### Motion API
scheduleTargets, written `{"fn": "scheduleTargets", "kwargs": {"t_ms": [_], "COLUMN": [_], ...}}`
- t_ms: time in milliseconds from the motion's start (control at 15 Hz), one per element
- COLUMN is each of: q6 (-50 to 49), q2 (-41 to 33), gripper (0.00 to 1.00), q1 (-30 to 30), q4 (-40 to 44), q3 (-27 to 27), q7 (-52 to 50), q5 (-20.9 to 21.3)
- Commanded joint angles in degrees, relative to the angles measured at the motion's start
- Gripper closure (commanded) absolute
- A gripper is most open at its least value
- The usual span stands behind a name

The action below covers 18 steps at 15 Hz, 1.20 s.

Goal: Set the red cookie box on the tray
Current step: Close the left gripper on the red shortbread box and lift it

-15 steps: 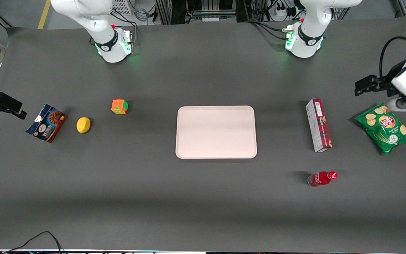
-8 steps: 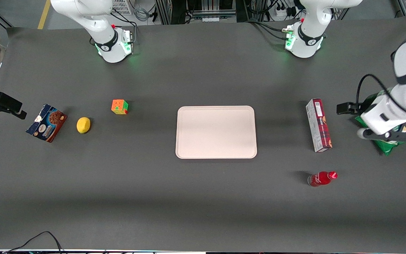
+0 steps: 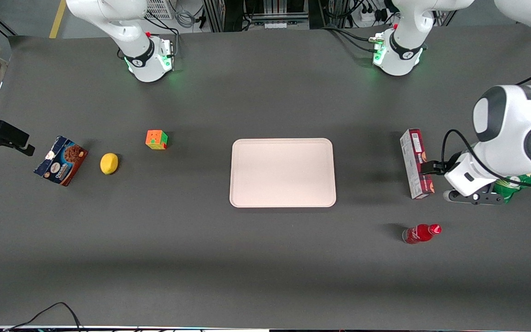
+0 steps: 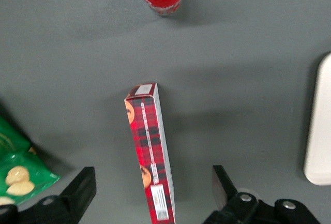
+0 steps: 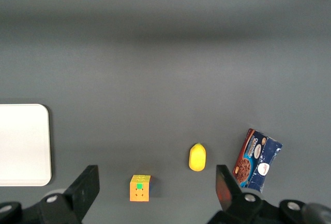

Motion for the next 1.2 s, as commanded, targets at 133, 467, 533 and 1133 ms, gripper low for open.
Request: {"fn": "scheduleTargets", "kwargs": {"t_ms": [133, 467, 533, 1133], "q6": [15.37, 31.8, 33.04, 34.46], "q2": [-3.33, -2.71, -2.36, -1.57], "gripper": [0.0, 0.0, 0.0, 0.15], "q1": [0.78, 0.26, 0.26, 0.08], "q4": [-14.86, -26.89, -27.96, -32.71], "q3": [0.77, 2.0, 2.09, 2.09], "q7": [2.16, 2.68, 2.69, 1.28], "q5": [-0.37, -0.29, -0.29, -2.65]}}
